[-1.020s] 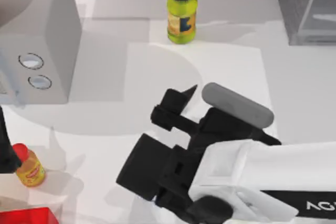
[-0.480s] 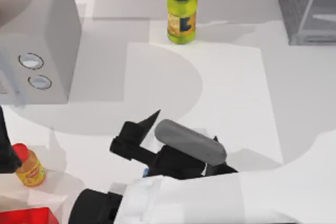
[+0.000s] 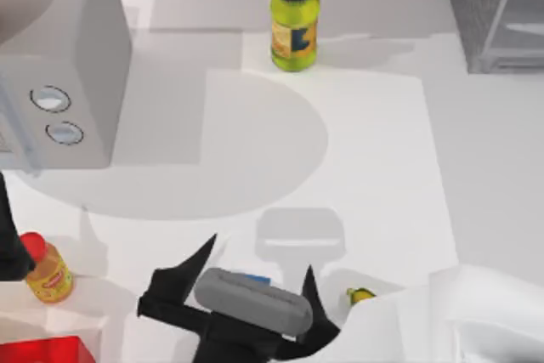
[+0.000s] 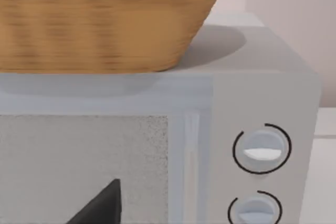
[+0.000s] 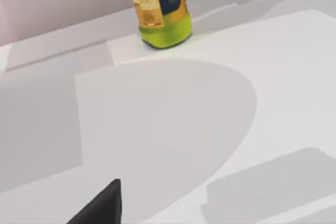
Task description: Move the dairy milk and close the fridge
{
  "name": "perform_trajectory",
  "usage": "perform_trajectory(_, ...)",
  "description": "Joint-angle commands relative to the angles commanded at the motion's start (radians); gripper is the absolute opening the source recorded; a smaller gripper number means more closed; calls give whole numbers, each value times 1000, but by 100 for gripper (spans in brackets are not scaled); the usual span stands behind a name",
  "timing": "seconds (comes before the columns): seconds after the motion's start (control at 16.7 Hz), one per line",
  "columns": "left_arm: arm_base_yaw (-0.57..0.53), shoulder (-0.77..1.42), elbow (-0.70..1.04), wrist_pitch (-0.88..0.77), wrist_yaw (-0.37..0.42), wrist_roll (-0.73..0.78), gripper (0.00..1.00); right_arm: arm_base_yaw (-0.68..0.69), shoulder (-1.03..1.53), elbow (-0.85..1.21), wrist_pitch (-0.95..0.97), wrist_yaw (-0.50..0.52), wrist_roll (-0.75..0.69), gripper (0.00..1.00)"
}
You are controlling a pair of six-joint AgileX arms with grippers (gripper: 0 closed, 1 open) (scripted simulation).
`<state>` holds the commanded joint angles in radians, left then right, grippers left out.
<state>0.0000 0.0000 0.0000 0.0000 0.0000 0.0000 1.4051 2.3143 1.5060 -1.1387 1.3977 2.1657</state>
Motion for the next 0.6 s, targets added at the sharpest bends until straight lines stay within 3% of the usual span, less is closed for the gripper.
perform_trajectory(0.6,0,0,0,0,0,0,100,95,258,186,-437,15,303,100)
